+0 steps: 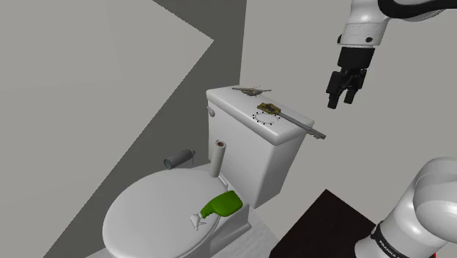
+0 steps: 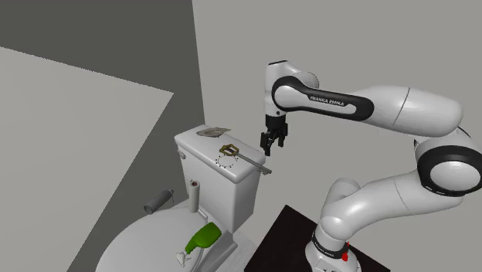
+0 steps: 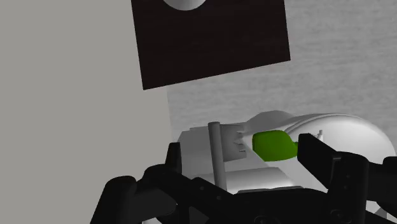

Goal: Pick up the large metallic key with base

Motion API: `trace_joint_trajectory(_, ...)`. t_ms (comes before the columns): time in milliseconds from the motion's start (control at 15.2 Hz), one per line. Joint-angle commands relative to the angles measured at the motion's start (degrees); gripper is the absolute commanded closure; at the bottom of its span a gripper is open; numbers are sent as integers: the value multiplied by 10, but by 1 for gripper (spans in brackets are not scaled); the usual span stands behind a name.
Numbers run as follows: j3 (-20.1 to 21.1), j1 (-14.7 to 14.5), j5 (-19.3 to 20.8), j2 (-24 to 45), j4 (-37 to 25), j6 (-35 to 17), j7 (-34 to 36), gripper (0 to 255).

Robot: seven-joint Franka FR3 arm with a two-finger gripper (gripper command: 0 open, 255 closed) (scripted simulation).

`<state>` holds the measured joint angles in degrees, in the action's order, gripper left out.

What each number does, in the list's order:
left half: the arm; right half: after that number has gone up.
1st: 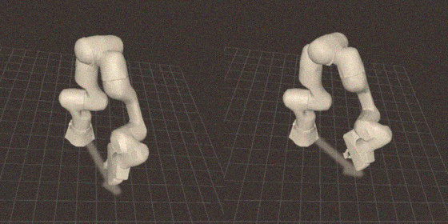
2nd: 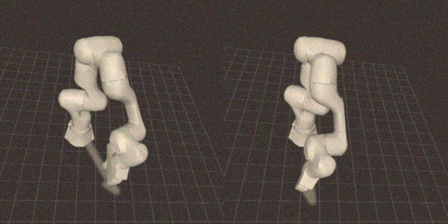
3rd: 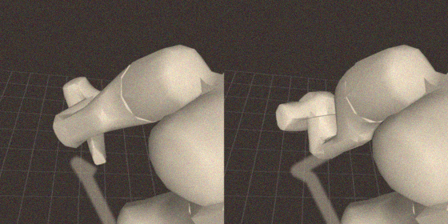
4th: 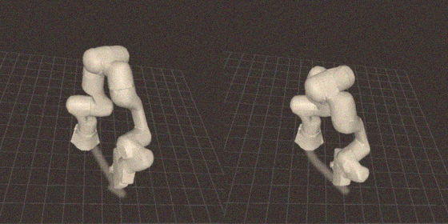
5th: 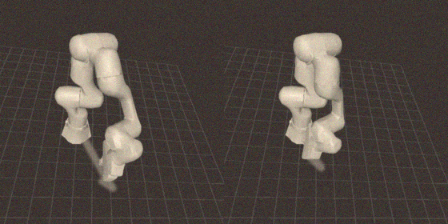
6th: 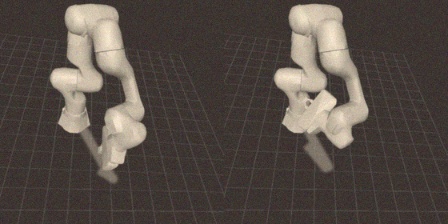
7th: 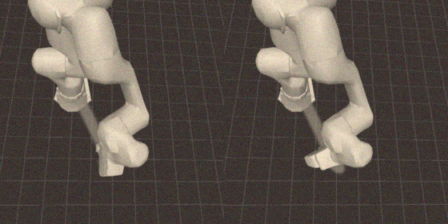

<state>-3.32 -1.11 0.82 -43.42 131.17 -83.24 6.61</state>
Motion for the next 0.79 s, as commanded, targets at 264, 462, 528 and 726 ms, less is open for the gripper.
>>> trace_joint_trajectory(264,-15,-4,-1,58,4,-79,-19,0)
trace_joint_trajectory(462,-25,-8,-5,107,-2,-136,-34,0)
trace_joint_trajectory(528,-29,-9,-6,124,-5,-153,-40,0)
trace_joint_trajectory(726,-39,-14,-14,178,-21,-204,-57,0)
